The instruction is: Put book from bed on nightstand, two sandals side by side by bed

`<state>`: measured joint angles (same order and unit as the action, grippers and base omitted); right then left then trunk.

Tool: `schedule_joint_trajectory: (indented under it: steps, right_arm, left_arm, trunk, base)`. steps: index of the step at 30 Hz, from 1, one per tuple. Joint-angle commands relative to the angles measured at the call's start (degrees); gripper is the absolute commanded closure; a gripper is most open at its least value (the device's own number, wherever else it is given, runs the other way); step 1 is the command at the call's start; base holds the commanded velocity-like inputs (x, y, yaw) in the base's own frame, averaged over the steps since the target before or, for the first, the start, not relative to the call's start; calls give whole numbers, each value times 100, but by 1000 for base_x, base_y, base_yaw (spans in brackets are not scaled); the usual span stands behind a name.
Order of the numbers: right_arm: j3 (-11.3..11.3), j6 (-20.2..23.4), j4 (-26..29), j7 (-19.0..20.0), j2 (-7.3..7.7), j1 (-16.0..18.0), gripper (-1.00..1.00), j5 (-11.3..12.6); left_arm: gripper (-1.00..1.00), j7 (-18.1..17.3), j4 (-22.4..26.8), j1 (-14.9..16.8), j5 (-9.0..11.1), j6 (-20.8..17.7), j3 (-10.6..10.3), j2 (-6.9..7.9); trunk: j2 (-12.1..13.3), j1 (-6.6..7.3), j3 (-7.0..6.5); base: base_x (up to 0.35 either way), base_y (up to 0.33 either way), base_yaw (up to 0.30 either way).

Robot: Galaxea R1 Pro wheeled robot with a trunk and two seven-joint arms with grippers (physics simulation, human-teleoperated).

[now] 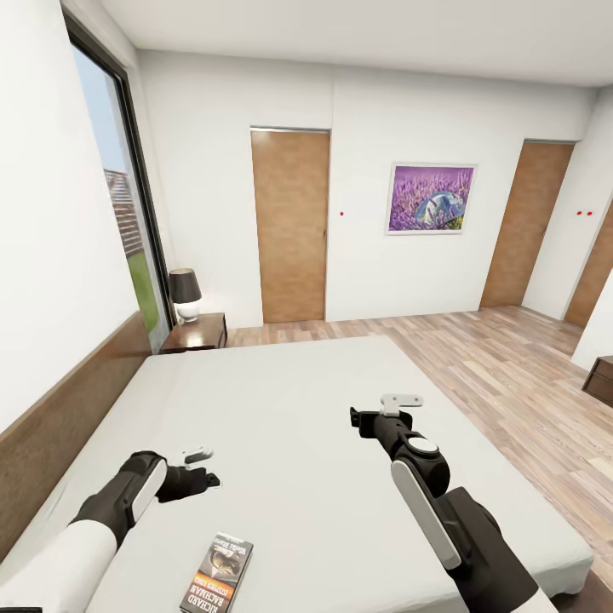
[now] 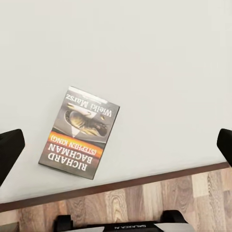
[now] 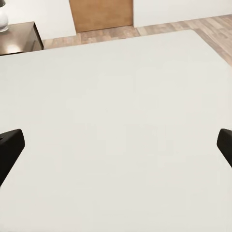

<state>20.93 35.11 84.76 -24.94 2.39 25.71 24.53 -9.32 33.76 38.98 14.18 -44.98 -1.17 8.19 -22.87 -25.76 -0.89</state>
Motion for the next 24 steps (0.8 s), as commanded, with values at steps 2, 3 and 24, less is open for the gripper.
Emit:
schedule_joint_trajectory:
  steps: [2,3,24]
  right_arm:
    - [15,10,4,-58,6,4,-100,55]
    - [16,11,3,-57,7,4,-100,54]
    - [16,14,-3,-55,13,4,-100,51]
  left_arm:
    - [-100,-17,1,23,15,-27,32,55]
    - [-100,-22,1,35,15,-29,47,78]
    - [-100,-398,-128,107,-18,21,99,548]
  trunk:
    - [-5,-2,3]
    - [-5,-2,3]
    - [-5,-2,3]
  base:
    - [0,0,0]
    - [0,0,0]
    - [0,0,0]
